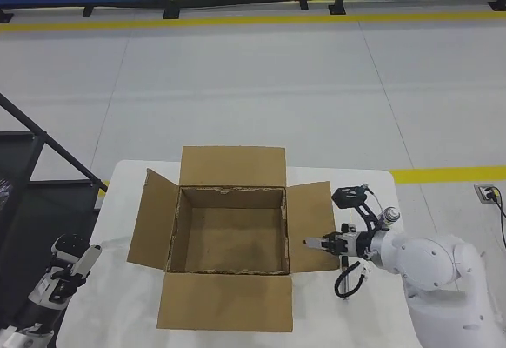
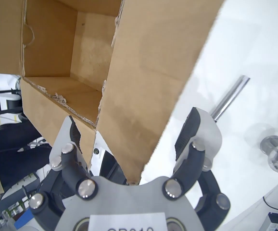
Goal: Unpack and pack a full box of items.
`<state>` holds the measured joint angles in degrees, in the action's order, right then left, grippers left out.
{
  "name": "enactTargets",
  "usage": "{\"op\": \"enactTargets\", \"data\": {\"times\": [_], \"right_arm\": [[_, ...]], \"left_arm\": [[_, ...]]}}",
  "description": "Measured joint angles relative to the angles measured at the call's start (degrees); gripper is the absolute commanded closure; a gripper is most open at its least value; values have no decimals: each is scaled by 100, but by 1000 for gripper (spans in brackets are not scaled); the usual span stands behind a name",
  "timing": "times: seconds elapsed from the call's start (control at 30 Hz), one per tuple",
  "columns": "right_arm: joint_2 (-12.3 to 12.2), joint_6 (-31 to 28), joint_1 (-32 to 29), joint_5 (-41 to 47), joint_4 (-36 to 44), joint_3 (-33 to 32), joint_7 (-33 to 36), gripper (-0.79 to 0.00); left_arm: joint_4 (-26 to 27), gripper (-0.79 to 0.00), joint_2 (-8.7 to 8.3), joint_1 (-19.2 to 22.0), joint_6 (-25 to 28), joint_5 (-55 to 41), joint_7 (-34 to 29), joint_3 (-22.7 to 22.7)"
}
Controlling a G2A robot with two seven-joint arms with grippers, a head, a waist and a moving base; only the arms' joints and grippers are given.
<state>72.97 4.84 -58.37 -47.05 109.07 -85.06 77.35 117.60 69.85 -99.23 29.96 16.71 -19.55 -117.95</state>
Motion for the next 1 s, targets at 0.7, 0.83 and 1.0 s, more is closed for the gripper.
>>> {"op": "enactTargets", "data": {"times": [0.7,0.83,1.0], "right_arm": [[-45,426,-327,-372,431,-231,-578,-785],[-55,1104,-163,-733,76,-226,-717,-785],[-94,1365,34,-1194,-569,-212,-636,-785]], "left_arm": [[0,-785,0,0,0,0,0,0],[0,-785,0,0,0,0,0,0],[0,-785,0,0,0,0,0,0]]}}
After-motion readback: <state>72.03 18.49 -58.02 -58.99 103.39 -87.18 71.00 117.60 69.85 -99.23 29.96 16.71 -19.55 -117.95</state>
